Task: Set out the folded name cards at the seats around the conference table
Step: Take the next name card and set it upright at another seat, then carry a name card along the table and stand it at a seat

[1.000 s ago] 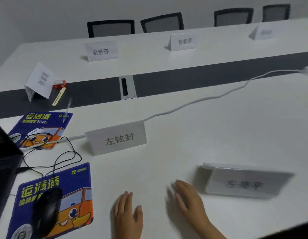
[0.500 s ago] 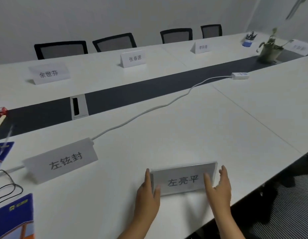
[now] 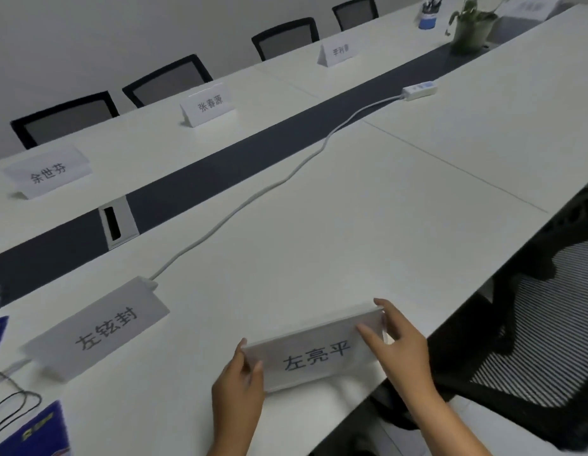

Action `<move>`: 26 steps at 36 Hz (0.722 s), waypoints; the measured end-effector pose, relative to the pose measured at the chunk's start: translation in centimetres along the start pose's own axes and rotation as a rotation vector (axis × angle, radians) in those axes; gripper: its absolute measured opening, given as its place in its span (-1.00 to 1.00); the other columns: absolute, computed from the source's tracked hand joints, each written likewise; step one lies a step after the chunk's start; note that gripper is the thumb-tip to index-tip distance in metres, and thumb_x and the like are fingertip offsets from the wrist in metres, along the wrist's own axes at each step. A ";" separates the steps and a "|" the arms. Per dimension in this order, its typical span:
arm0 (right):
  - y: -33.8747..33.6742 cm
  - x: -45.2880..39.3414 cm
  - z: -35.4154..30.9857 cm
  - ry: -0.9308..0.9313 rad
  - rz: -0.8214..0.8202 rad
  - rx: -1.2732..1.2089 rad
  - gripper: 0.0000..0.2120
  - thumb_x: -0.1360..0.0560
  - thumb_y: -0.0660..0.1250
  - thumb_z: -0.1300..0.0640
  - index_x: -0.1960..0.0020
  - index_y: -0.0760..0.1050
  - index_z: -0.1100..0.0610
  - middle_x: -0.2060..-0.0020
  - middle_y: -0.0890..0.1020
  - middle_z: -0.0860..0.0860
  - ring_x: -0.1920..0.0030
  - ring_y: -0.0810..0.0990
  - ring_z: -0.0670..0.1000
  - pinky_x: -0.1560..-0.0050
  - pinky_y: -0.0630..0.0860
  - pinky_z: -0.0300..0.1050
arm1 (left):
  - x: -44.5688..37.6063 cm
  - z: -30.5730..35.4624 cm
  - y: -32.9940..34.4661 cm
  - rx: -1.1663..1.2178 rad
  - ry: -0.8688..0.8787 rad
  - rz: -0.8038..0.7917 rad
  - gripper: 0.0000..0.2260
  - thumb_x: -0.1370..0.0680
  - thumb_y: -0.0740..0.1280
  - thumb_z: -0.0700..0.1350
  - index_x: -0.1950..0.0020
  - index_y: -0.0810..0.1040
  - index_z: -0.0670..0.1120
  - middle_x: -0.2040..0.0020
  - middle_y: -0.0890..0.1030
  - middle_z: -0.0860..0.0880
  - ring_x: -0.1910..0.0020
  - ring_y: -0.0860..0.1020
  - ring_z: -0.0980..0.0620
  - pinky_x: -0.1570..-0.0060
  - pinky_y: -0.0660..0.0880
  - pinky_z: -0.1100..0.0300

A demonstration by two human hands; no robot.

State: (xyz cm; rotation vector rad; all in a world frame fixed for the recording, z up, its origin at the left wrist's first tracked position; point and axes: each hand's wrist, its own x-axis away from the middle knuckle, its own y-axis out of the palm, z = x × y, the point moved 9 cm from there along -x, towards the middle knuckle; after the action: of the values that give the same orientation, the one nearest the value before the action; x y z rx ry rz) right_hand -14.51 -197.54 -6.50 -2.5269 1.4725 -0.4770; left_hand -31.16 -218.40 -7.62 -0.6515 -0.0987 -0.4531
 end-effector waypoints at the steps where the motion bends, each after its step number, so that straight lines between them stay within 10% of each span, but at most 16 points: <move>1: -0.3 1.4 0.0 -0.007 0.014 0.009 -0.60 -0.36 0.42 0.23 -0.18 0.47 0.10 -0.03 0.53 -0.03 -0.09 0.46 -0.05 -0.11 0.38 -0.18 | 0.7 -0.2 -0.6 0.016 0.003 -0.004 -0.61 -0.44 0.30 -0.34 -0.27 0.42 -0.17 -0.07 0.60 -0.20 -0.01 0.52 -0.01 -0.05 0.35 0.20; 7: -4.6 11.2 -0.2 -0.179 0.221 0.224 -0.60 -0.30 0.48 0.15 -0.11 0.52 0.18 0.24 0.56 -0.04 0.21 0.50 -0.26 0.15 0.42 -0.46 | 5.5 1.0 -2.1 -0.006 0.112 -0.152 -0.60 -0.43 0.34 -0.32 -0.25 0.44 -0.14 0.05 0.55 -0.06 0.03 0.52 0.01 -0.09 0.36 0.19; 11: -8.6 18.1 1.6 -0.123 0.404 0.177 -0.59 -0.25 0.45 -0.03 -0.06 0.54 0.08 0.22 0.60 -0.09 0.07 0.47 -0.22 0.13 0.34 -0.63 | 8.9 2.6 -0.4 -0.064 0.239 -0.355 -0.62 -0.43 0.35 -0.29 -0.23 0.46 -0.10 0.04 0.57 -0.02 0.05 0.54 0.05 -0.06 0.39 0.22; 14: -12.7 22.7 3.8 -0.037 0.543 0.085 -0.62 -0.28 0.50 0.14 0.04 0.47 -0.20 0.24 0.58 -0.32 0.13 0.55 -0.20 0.12 0.35 -0.65 | 12.2 3.8 2.2 -0.088 0.345 -0.532 -0.66 -0.41 0.37 -0.27 -0.11 0.49 0.04 0.12 0.59 0.05 0.16 0.57 0.22 0.12 0.42 0.47; 17: -17.0 26.8 6.9 0.085 0.678 -0.071 -0.49 -0.30 0.45 0.33 0.14 0.50 -0.31 0.16 0.59 -0.04 0.17 0.57 -0.23 0.18 0.38 -0.65 | 16.1 5.1 5.4 -0.119 0.440 -0.705 -0.65 -0.41 0.38 -0.25 0.09 0.43 0.21 0.16 0.55 0.20 0.22 0.53 0.46 0.27 0.41 0.62; 21: -22.2 32.1 10.1 0.153 0.874 -0.205 -0.48 -0.30 0.39 0.46 0.18 0.56 -0.22 0.14 0.63 0.09 0.33 0.52 -0.44 0.23 0.37 -0.66 | 21.7 6.1 10.9 -0.184 0.545 -0.862 -0.68 -0.44 0.35 -0.17 -0.11 0.42 0.14 0.12 0.52 0.21 0.19 0.49 0.52 0.19 0.40 0.63; 26: -28.9 36.2 15.2 0.237 1.011 -0.270 -0.34 -0.29 0.38 0.48 0.37 0.54 -0.37 0.44 0.58 -0.45 0.35 0.52 -0.43 0.25 0.37 -0.66 | 28.2 6.4 19.1 -0.284 0.555 -0.988 -0.61 -0.45 0.34 -0.18 -0.27 0.42 -0.04 0.04 0.60 0.03 0.11 0.56 0.33 -0.06 0.48 0.36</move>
State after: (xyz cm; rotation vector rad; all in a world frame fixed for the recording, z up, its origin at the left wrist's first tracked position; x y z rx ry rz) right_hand 31.03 -214.87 -5.02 -1.5355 2.7372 -0.4028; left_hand 2.80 -211.72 -6.86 -0.7031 0.1898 -1.6064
